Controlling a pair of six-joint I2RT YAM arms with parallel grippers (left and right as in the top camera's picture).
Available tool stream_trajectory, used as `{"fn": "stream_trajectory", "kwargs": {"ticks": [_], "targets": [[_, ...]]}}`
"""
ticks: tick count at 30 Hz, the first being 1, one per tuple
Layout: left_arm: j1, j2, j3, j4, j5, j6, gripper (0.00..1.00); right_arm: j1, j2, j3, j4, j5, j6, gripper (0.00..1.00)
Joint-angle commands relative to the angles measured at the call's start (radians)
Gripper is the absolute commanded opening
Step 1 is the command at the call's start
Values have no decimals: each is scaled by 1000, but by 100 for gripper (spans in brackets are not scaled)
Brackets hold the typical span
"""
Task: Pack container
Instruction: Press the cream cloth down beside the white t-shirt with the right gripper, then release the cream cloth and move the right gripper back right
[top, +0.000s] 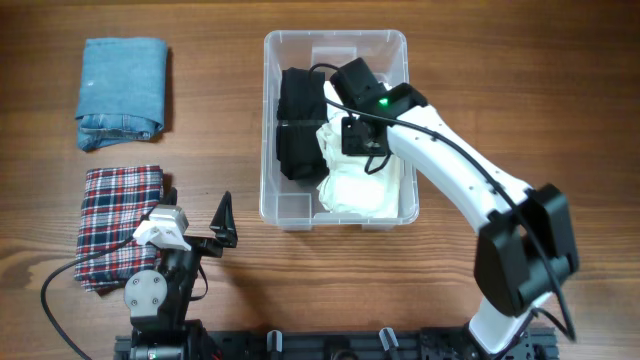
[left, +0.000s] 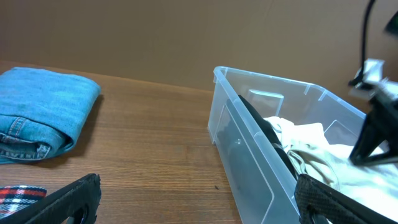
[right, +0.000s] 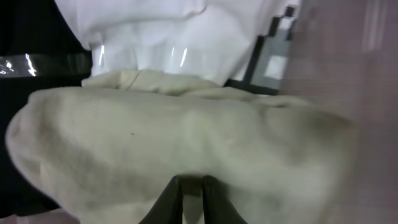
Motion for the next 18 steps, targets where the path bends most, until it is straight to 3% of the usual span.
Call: {"fn": "stream_trajectory", "kwargs": {"ticks": [1, 18], "targets": [[6, -1, -5, -4, -10, 19, 100, -3, -84, 29, -20, 82, -24, 14], [6, -1, -5, -4, -10, 19, 100, -11, 87, -70, 2, 111, 44, 15]]}}
